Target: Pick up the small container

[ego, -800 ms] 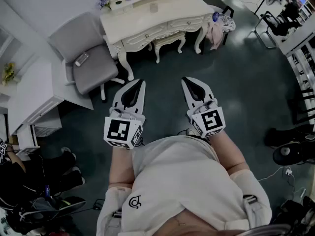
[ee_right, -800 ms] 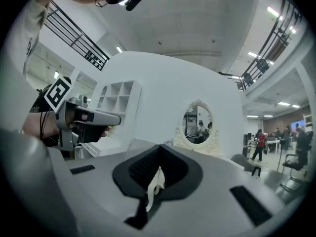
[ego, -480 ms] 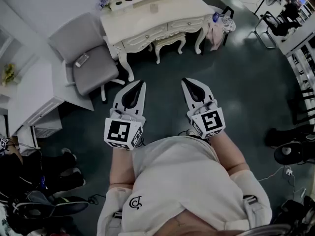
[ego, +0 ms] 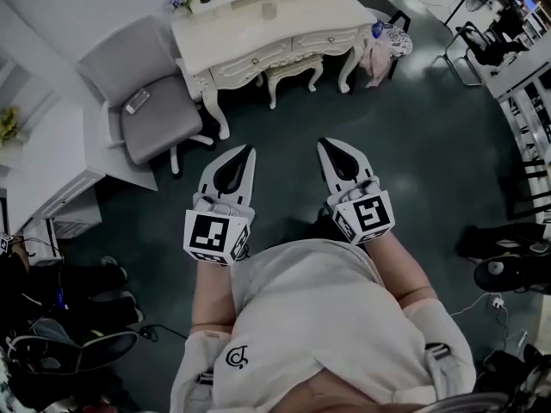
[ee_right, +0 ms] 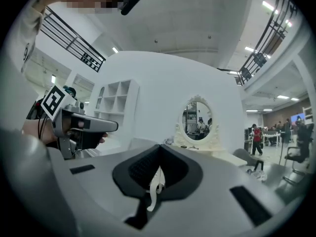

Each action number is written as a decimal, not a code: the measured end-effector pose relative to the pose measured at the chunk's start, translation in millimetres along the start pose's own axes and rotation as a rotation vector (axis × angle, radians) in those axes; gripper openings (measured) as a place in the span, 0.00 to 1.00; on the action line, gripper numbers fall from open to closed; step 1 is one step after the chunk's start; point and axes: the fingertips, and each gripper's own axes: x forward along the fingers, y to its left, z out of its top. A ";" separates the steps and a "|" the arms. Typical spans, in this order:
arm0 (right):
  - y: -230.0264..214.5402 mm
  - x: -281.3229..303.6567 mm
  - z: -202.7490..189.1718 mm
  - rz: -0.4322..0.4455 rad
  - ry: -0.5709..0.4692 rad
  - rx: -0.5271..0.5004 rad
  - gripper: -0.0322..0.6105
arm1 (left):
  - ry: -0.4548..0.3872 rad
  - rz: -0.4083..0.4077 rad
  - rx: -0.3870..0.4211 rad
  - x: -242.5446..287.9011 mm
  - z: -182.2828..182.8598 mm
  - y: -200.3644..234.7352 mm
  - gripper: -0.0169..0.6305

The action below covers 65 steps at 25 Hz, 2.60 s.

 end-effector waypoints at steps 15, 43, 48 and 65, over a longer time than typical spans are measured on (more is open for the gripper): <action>-149.3 144.4 -43.8 0.187 0.041 0.007 0.06 | 0.051 0.159 0.009 187.6 -19.3 54.2 0.04; -395.5 397.0 -119.2 0.359 0.141 0.037 0.06 | 0.173 0.411 -0.063 488.6 -67.5 195.1 0.04; -410.6 460.8 -133.7 0.369 0.180 0.034 0.06 | 0.200 0.362 -0.051 541.0 -92.0 244.4 0.04; -436.3 604.7 -214.2 0.431 0.343 0.067 0.06 | 0.224 0.316 -0.155 651.3 -203.3 357.4 0.54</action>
